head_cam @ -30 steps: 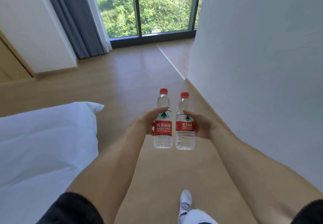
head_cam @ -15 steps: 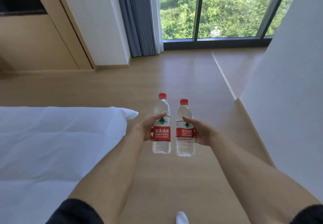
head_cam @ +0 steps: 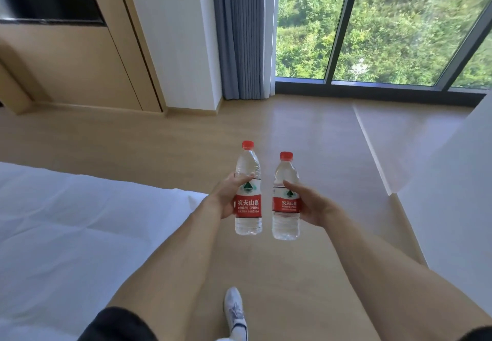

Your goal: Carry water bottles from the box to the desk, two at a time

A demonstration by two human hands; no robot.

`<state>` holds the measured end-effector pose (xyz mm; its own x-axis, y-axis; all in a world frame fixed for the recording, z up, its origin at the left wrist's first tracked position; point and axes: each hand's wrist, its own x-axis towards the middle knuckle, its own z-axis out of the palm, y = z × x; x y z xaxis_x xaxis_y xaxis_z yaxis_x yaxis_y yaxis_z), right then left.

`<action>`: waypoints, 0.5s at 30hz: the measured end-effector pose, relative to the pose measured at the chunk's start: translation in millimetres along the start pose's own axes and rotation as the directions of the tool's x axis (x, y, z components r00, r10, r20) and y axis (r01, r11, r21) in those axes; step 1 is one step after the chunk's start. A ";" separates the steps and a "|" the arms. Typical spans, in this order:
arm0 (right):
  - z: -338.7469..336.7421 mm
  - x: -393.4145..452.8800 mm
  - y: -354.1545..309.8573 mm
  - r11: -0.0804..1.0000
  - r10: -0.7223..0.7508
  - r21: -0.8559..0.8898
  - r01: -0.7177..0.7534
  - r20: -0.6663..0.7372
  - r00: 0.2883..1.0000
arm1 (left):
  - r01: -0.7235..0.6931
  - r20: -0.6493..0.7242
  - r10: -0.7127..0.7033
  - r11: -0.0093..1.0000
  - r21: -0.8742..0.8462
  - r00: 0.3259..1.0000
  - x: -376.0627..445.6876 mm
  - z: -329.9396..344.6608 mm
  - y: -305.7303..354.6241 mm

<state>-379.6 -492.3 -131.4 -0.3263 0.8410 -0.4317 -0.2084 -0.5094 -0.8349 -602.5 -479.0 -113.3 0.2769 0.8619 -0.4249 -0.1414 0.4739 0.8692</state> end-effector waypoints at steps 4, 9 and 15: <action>-7.1 72.0 -43.7 0.997 -0.053 -0.056 0.052 -0.009 0.999 | -0.066 0.033 0.068 0.995 -0.070 0.997 73.8 -28.4 30.5; 5.6 179.4 -111.0 0.994 -0.044 -0.100 0.044 -0.002 0.999 | -0.058 0.040 0.063 0.992 -0.109 0.997 161.0 -72.3 96.2; 34.1 291.7 -182.8 0.991 -0.042 -0.129 0.045 0.021 0.999 | -0.107 0.018 0.110 0.989 -0.098 0.994 246.9 -129.9 173.5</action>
<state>-468.1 -160.2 -93.0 -0.3367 0.8577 -0.3885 -0.1025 -0.4435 -0.8904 -682.2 -160.5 -100.2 0.2771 0.9052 -0.3222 -0.2627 0.3940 0.8808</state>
